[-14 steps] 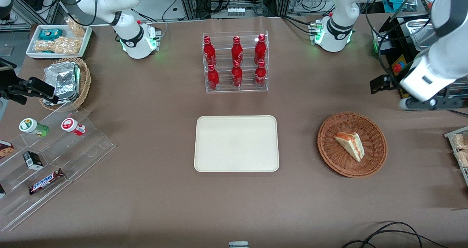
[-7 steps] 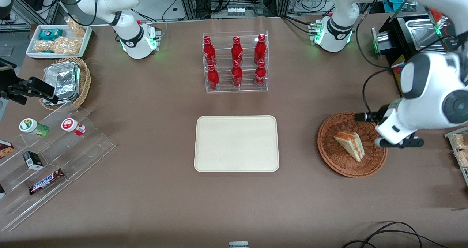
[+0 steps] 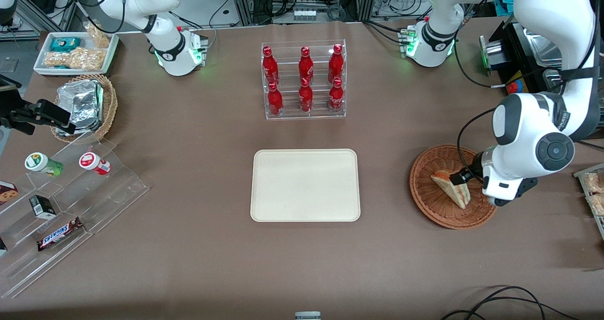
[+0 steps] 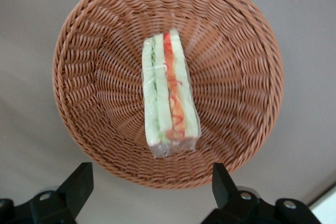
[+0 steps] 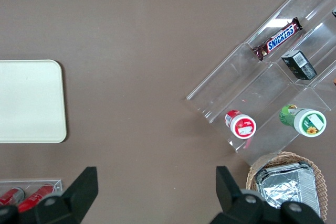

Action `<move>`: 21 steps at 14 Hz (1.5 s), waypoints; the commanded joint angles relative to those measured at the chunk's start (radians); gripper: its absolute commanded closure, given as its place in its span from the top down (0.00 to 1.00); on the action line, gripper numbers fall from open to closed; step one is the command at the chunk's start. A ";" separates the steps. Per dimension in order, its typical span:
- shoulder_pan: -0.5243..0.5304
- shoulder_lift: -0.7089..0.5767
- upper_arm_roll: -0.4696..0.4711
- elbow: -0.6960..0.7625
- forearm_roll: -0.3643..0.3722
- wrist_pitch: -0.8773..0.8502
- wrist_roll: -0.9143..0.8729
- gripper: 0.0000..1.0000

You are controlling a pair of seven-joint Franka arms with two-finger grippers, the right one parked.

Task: Place sandwich from basket to tray
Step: 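Lower the left gripper and grasp the wrapped sandwich in the basket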

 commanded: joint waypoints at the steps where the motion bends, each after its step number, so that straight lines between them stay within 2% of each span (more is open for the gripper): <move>1: 0.001 0.052 0.018 0.005 0.000 0.041 -0.183 1.00; 7: 0.001 0.158 0.018 0.002 -0.011 0.194 -0.334 1.00; 8: 0.000 0.173 0.018 0.000 -0.011 0.194 -0.383 0.88; 9: -0.002 0.175 0.018 -0.003 -0.009 0.188 -0.442 0.56; 10: -0.004 0.167 0.018 -0.001 -0.006 0.177 -0.472 0.29; 11: -0.004 0.157 0.018 0.005 -0.003 0.150 -0.472 0.16; 12: -0.004 0.138 0.018 0.014 0.003 0.106 -0.466 0.13; 16: -0.013 0.115 0.000 0.135 0.002 -0.108 -0.428 0.11; 18: -0.023 0.092 -0.074 0.157 0.001 -0.189 -0.359 0.11; 21: -0.051 0.084 -0.202 0.170 -0.003 -0.185 -0.300 0.06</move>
